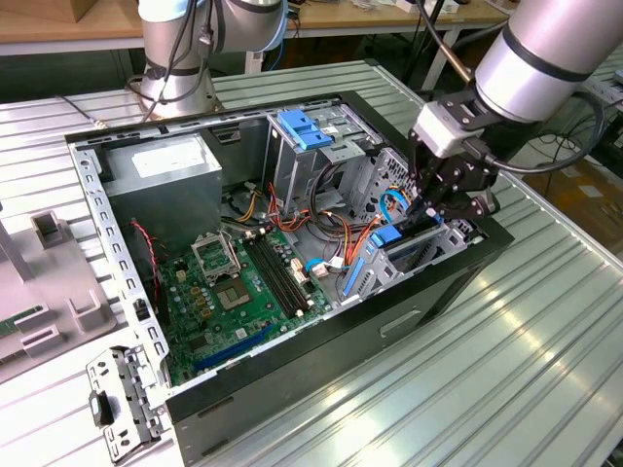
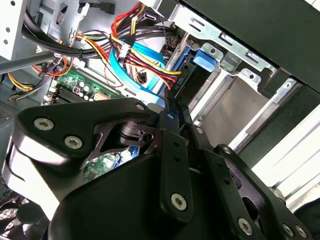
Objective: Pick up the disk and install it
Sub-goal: 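Insert the second disk wire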
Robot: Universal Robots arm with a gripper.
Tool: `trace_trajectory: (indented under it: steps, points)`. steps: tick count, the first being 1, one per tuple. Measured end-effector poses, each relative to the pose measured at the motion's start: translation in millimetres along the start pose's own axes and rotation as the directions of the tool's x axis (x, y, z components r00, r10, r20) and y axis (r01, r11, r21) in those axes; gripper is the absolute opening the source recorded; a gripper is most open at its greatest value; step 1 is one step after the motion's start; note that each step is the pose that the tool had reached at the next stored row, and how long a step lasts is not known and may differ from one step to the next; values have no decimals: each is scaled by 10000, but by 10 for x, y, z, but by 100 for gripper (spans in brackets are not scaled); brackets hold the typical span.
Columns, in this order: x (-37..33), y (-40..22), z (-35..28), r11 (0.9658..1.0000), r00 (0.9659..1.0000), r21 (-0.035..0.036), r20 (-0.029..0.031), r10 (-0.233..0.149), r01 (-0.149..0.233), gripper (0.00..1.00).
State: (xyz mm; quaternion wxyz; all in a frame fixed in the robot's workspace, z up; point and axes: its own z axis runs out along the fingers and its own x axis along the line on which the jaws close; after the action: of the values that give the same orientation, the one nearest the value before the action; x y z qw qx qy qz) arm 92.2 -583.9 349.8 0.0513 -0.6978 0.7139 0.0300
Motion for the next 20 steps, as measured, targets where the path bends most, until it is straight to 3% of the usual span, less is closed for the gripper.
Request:
trace_trajectory:
  steps: [20]
  points:
    - [-19,2,61,9998,9998,-20,3,-175,175,16]
